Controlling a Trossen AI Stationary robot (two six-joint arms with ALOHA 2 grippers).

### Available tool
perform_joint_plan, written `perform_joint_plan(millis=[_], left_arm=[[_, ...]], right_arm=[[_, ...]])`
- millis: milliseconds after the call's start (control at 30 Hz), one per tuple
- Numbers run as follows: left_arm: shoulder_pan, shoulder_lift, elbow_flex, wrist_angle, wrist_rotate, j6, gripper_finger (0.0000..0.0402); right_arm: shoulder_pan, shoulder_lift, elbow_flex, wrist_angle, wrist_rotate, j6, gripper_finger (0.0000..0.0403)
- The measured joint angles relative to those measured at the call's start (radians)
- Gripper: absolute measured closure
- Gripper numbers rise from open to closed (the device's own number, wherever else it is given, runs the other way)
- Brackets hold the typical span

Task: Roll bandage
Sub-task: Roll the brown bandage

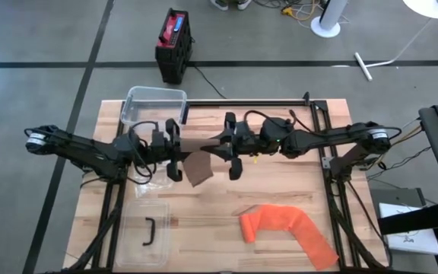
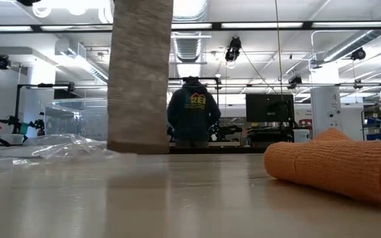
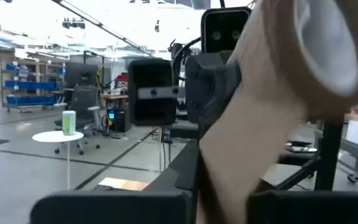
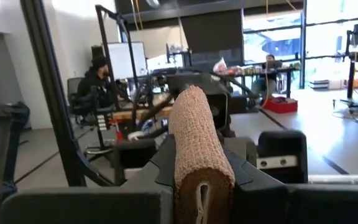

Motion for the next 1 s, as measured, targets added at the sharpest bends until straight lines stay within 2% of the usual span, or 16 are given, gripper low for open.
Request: perform_joint_plan(millis=[333,500,667,1000], left_arm=[[-0.018,0.006,0.000,0.011,0.010,-0.002,0.0401],[-0.017,0.049,0.000,0.077,0.034,-0.010,0.0401],[-0.020,0.065,0.000,0.093,0.034,-0.013,0.0401],[-0.021,-0.039,-0.001,0.072,0.034,0.075,0.0401]], right_arm=[[0.026,-0.044,0.000,0.019,0.035,-0.035,0.0360],[0.028,-0.044,0.000,0.089,0.061,-0.067,0.0360],[0.031,-0.044,0.000,0.098,0.132,-0.131,0.0360],[0.033,-0.044,0.000,0.062,0.149,-0.181,0.0359]])
